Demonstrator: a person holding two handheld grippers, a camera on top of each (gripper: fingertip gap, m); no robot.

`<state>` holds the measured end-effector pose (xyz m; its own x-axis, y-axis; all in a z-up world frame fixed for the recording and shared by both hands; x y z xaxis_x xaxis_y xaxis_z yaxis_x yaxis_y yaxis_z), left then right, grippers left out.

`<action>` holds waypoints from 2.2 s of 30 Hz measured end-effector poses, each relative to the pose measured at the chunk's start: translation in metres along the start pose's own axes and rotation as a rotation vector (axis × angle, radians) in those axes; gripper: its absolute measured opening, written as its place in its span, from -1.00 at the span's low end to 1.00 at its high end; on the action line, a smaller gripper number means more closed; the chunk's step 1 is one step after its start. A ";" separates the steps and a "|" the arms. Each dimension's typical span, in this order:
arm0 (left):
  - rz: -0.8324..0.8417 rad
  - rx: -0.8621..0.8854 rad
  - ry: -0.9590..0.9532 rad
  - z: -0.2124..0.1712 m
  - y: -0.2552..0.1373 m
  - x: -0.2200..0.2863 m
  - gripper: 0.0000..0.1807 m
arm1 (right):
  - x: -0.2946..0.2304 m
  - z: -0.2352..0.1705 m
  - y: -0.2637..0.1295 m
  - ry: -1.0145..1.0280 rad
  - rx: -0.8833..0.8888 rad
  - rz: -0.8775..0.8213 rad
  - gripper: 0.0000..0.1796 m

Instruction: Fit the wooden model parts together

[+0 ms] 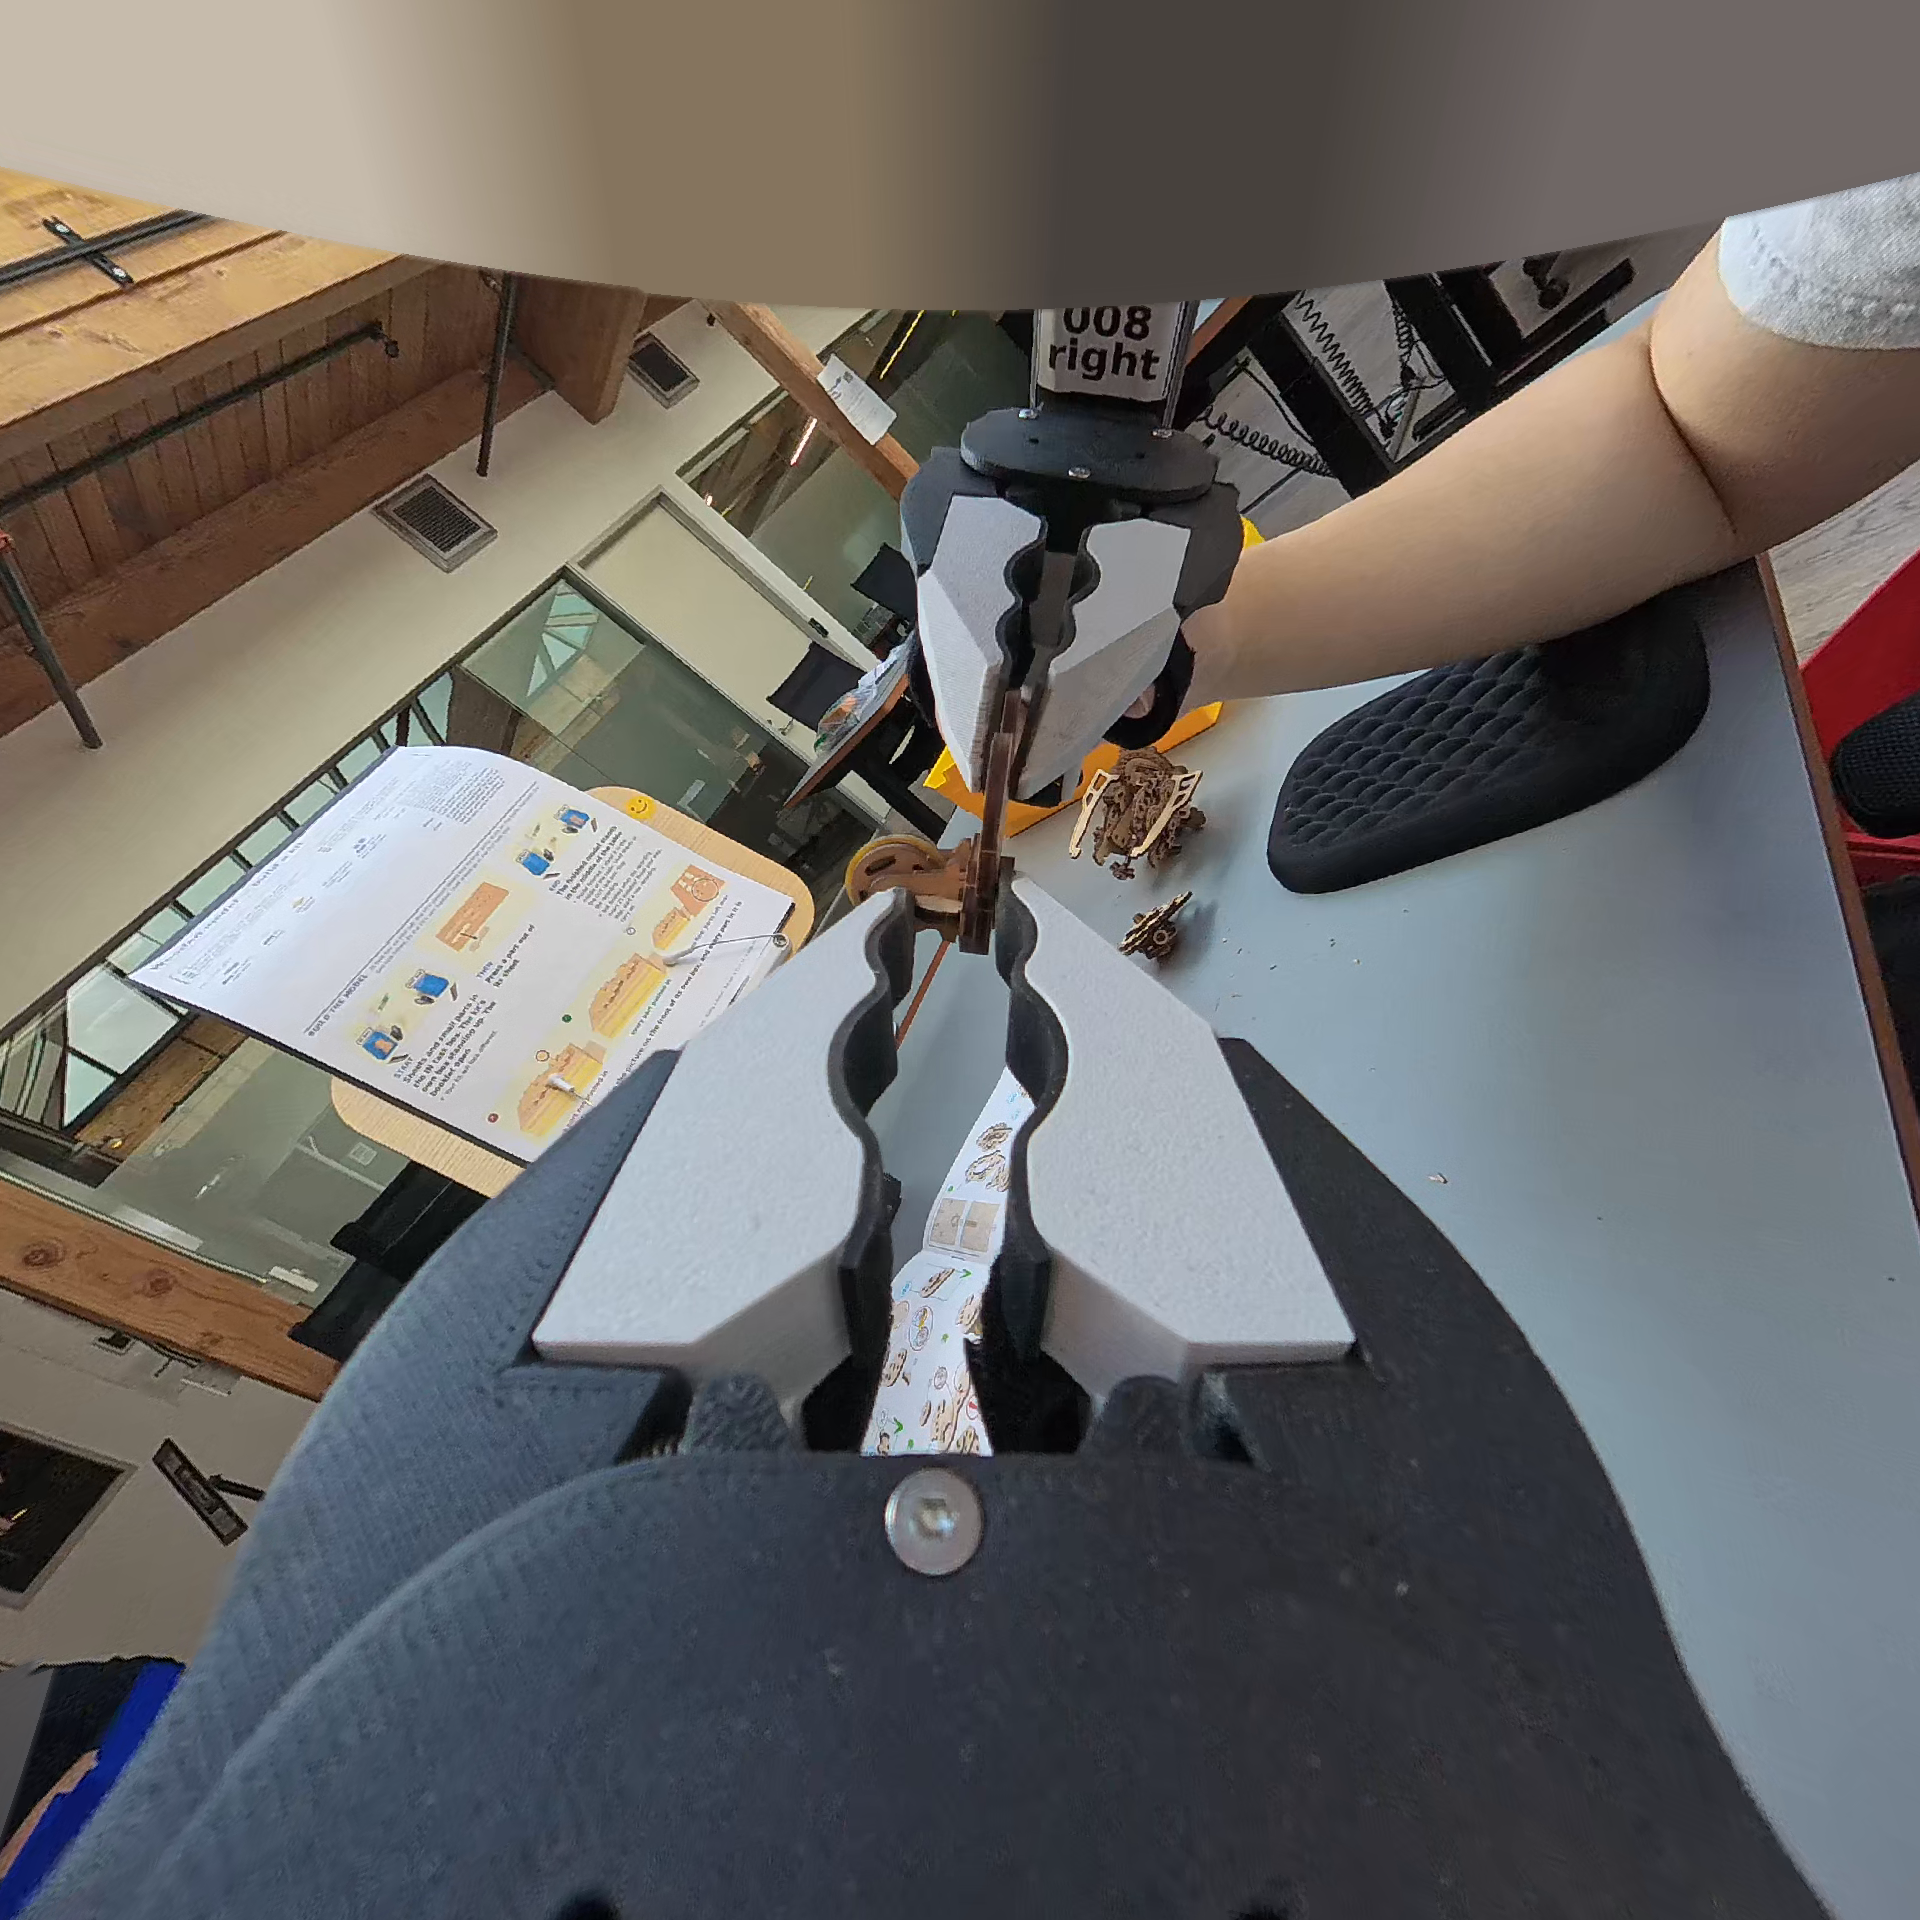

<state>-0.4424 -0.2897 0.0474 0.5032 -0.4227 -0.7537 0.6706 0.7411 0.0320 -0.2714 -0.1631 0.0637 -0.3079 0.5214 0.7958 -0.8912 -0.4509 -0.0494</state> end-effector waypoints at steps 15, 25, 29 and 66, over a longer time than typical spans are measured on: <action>-0.403 -0.064 -0.022 -0.032 0.009 0.013 -0.84 | 0.024 -0.045 -0.008 0.797 0.024 0.282 -0.71; -0.638 -0.037 -0.047 -0.061 0.028 0.018 -0.84 | -0.026 -0.104 0.024 1.275 -0.118 0.640 -0.58; -0.667 -0.059 -0.076 -0.071 0.030 0.021 -0.84 | -0.037 -0.108 0.030 1.294 -0.137 0.705 -0.80; -0.096 0.269 -0.652 -0.067 0.008 0.028 -0.80 | -0.023 -0.082 0.025 0.905 0.353 0.308 -0.80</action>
<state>-0.4596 -0.2607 -0.0169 0.6024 -0.7678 -0.2182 0.7973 0.5662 0.2092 -0.3135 -0.1272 -0.0053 -0.7741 0.6329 0.0160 -0.6266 -0.7696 0.1228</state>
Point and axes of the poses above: each gripper's, where its closed fingertips meet, y out along the fingers, z out of its top, x = y × z across the jaws, the point moved 10 cm from there along -y, back along the fingers, and after that the axes turned 1 degree about y, right-handed, at the moved point
